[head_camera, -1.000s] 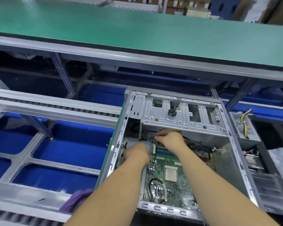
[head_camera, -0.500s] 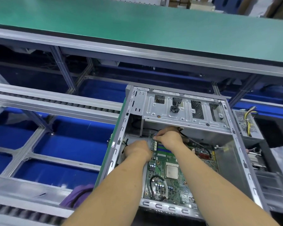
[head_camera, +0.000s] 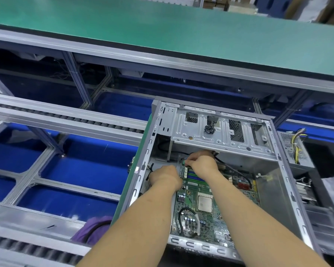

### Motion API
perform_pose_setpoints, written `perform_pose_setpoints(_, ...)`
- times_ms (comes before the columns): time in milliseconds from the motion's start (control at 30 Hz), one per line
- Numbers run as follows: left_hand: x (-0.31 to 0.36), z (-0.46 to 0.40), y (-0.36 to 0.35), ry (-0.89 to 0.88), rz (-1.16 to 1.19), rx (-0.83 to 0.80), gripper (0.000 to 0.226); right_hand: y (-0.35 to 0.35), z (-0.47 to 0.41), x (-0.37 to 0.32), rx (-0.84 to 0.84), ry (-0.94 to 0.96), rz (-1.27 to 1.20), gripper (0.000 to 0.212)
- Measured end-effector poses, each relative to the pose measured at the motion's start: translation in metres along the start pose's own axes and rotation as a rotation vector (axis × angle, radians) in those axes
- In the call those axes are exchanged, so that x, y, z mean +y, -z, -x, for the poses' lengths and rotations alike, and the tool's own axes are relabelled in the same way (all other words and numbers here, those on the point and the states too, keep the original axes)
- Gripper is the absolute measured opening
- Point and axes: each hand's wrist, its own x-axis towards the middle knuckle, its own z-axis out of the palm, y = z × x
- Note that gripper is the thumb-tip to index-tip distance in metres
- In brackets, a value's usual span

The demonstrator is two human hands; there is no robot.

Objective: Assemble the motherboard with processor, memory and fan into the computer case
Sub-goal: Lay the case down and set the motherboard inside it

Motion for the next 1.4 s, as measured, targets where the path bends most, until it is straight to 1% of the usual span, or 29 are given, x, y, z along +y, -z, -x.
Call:
perform_pose_setpoints(200, 0.0, -0.002, -0.001, 0.002, 0.005, 0.001, 0.032, -0.002, -0.001, 0.003, 0.017, 0.008, -0.001, 0.007)
perform_pose_setpoints(333, 0.001, -0.003, -0.002, 0.007, 0.006, -0.008, 0.031, -0.004, -0.002, 0.004, 0.011, -0.002, 0.022, 0.014)
perform_pose_setpoints(500, 0.001, -0.004, -0.004, 0.005, -0.002, -0.008, 0.032, -0.005, -0.003, 0.003, 0.017, -0.024, 0.053, 0.017)
perform_pose_setpoints(567, 0.002, -0.006, -0.004, 0.009, -0.005, -0.007, 0.033, -0.005, -0.004, 0.001, 0.013, -0.025, 0.074, 0.016)
perform_pose_setpoints(700, 0.002, -0.006, -0.005, 0.01, -0.013, -0.006, 0.034, -0.002, -0.007, -0.006, -0.012, -0.06, 0.142, 0.006)
perform_pose_setpoints(800, 0.002, -0.006, -0.005, 0.007, -0.004, -0.013, 0.034, -0.002, -0.009, -0.011, -0.039, -0.06, 0.209, 0.013)
perform_pose_setpoints(867, 0.002, -0.006, -0.005, 0.004, 0.004, -0.016, 0.033, -0.001, -0.009, -0.013, -0.04, -0.056, 0.227, 0.013)
perform_pose_setpoints(1000, 0.002, -0.003, -0.002, 0.008, 0.012, -0.012, 0.034, -0.001, -0.006, -0.01, -0.005, -0.051, 0.15, 0.014)
perform_pose_setpoints(1067, 0.003, -0.004, -0.003, 0.009, 0.016, -0.01, 0.033, 0.0, 0.0, -0.004, 0.029, -0.02, 0.116, 0.017)
perform_pose_setpoints(1167, 0.002, -0.003, -0.003, 0.006, 0.017, -0.007, 0.033, 0.007, 0.009, 0.002, 0.046, 0.046, 0.214, 0.023)
perform_pose_setpoints(1300, 0.002, -0.004, -0.003, 0.015, 0.028, -0.012, 0.033, 0.012, 0.018, 0.001, 0.179, 0.138, 0.319, 0.022)
perform_pose_setpoints(1400, 0.002, -0.005, -0.004, 0.02, 0.022, -0.012, 0.033, 0.003, 0.025, -0.009, 0.144, 0.216, 0.374, 0.022)
